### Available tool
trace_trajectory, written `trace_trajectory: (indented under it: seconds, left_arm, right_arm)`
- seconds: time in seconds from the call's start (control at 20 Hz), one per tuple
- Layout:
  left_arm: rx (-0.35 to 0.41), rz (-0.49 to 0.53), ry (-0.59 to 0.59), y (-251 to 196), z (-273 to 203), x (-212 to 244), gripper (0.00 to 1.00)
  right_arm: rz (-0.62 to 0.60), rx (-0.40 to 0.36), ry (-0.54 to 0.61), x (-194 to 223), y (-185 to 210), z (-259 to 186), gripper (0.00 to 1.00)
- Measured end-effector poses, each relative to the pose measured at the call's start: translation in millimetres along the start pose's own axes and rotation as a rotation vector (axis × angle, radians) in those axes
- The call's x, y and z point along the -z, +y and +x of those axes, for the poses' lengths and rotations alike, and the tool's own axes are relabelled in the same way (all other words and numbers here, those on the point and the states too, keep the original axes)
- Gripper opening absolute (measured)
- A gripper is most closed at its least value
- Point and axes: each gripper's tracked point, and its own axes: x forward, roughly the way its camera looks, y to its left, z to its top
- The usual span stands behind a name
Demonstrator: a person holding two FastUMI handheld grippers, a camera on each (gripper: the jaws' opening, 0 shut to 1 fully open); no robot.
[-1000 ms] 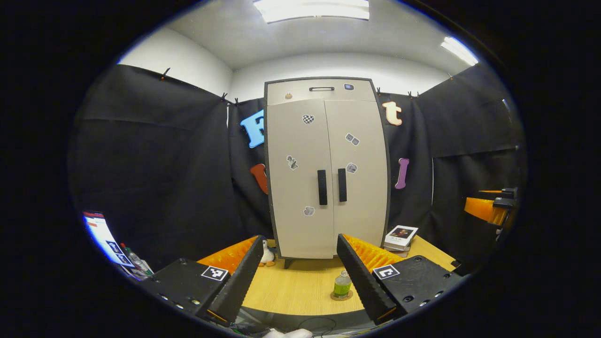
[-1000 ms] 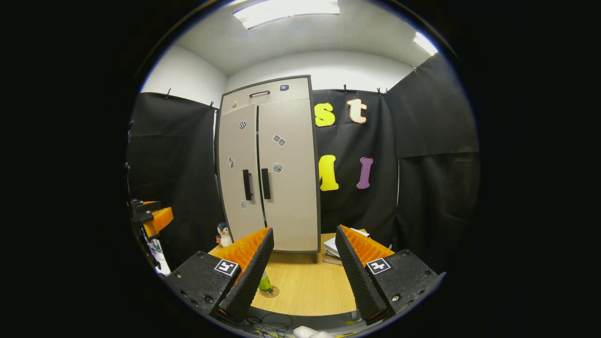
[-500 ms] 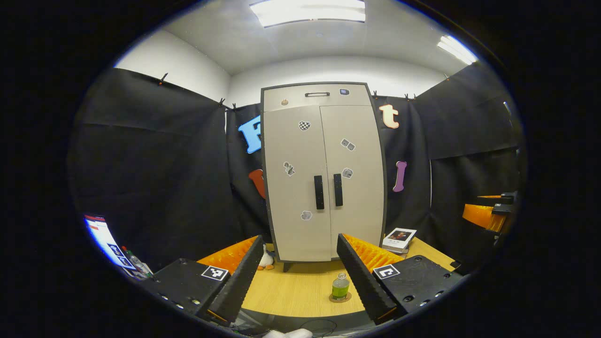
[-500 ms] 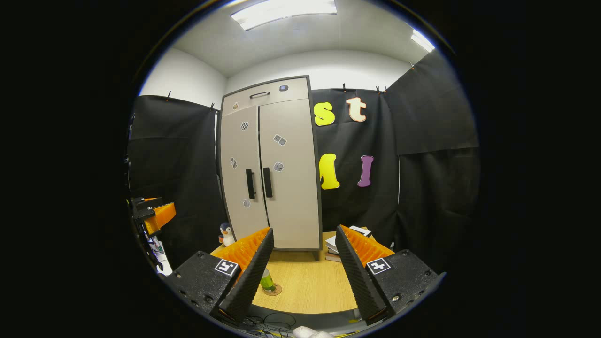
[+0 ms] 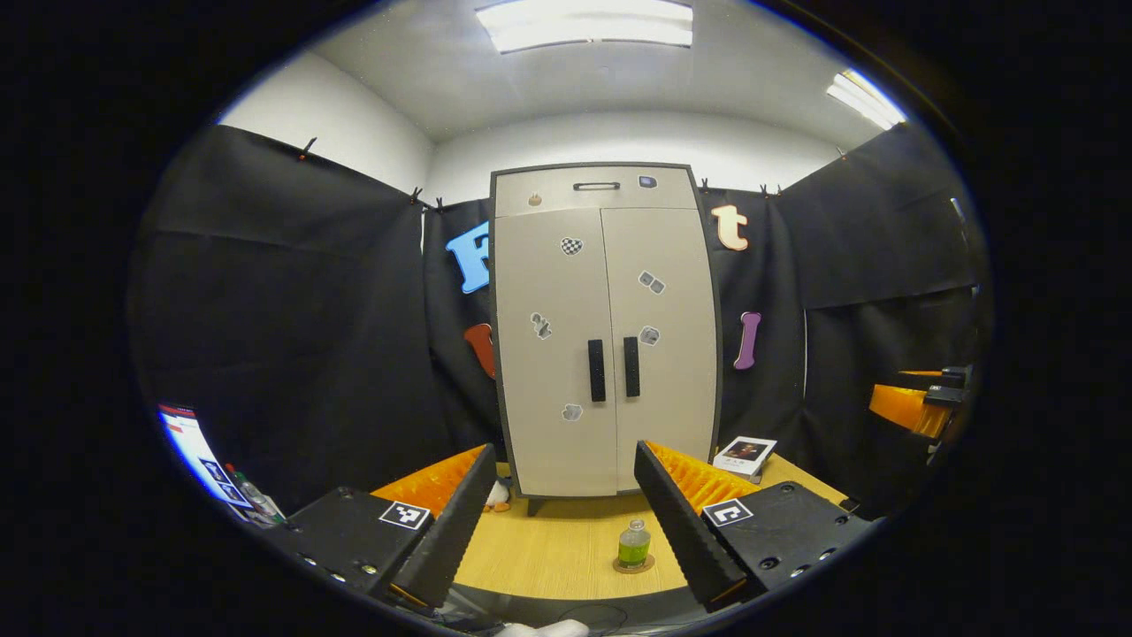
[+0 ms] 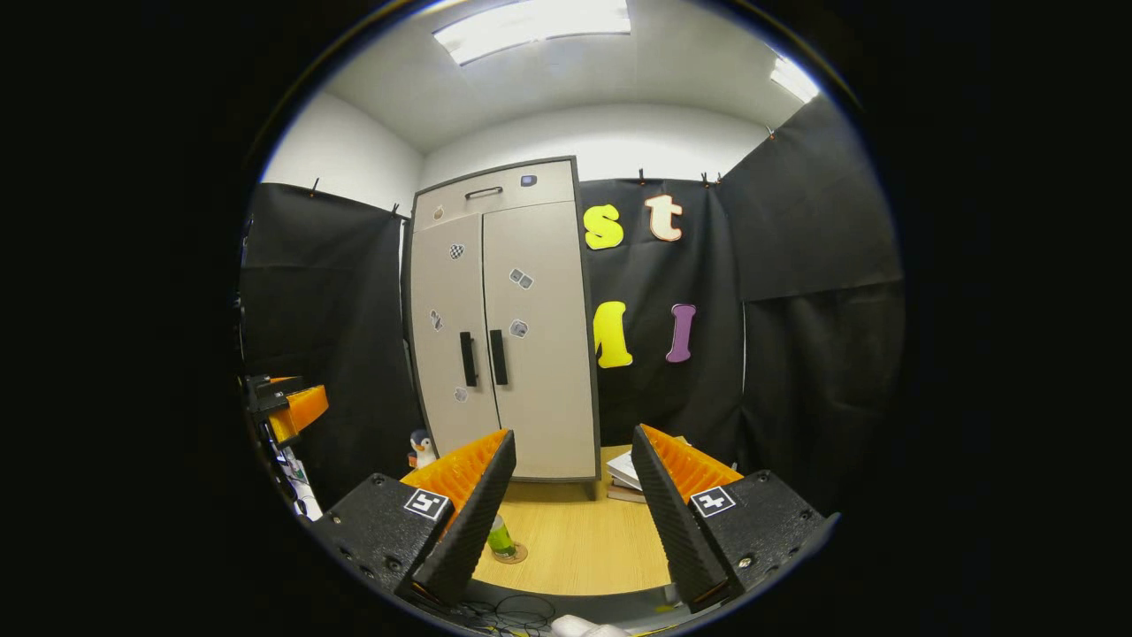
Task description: Grasp the bottle in the cabinet with the left hand and place it on the coaster, then close the right door with the right hand and the left door with the left hand.
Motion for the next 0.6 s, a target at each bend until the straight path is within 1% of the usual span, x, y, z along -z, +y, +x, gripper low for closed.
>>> trace_trajectory:
  seconds: [0.15, 0.6]
  left_arm:
    - [-0.006, -0.001, 0.004, 4.8, 1.8, 0.6, 0.96]
    - [0.036, 0.002, 0.017, 1.4, 19.3, 3.1, 0.96]
  right_arm:
    - [0.0, 0.012, 0.003, -0.7, -1.9, -3.2, 0.82]
    - [0.001, 0.044, 0.015, -4.7, -1.5, 1.9, 0.82]
